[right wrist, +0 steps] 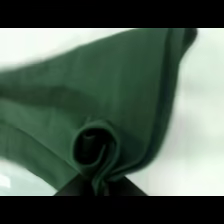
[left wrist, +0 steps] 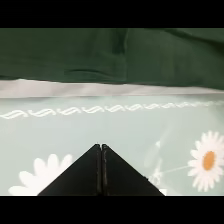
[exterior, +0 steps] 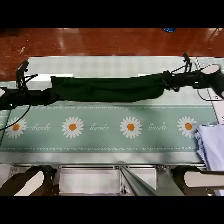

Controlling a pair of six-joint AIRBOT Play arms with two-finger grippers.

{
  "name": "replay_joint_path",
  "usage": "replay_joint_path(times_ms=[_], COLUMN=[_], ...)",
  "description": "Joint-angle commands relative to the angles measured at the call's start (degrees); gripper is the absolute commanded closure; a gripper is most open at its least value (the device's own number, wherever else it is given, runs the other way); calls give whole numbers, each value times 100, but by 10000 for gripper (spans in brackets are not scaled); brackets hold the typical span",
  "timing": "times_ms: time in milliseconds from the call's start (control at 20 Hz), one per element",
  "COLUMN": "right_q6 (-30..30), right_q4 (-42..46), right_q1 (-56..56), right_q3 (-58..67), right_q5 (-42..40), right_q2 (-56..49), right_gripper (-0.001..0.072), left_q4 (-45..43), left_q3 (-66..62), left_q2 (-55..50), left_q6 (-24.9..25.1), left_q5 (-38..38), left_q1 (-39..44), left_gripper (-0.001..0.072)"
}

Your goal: Fold the shirts.

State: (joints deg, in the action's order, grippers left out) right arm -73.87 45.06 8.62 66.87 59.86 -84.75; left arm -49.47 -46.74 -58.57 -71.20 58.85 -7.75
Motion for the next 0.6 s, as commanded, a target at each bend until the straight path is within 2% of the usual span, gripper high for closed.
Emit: replay_joint_path(times_ms=[0,50,150,250,350,450,550], right_q6=[-365,-516,-756,-1156,-1528,-1705,-1884], right_q4=[1220,1311,1335,1335,1335,1340,1311], right_q1=[-2,26,48,44,44,44,44], right_q3=[-721,-1047,-1609,-1982,-2153,-2166,-2164], right_q5=[466,501,702,833,1043,1266,1443], right_q2=[1663,2216,3331,4328,5136,5744,6102], right_gripper=[684,684,684,684,684,684,684], left_q4=[704,957,1390,1392,1388,1178,885], left_q3=[2,2,-24,-254,-745,-1462,-2271], left_q2=[-61,-125,-299,-612,-1193,-1996,-2809], left_q6=[1069,1451,1770,1751,1692,1137,461], left_q5=[-9,-160,-782,-1360,-1364,-1207,-684], left_q1=[321,573,1311,2188,2959,3598,3971], left_gripper=[691,691,691,692,692,692,692])
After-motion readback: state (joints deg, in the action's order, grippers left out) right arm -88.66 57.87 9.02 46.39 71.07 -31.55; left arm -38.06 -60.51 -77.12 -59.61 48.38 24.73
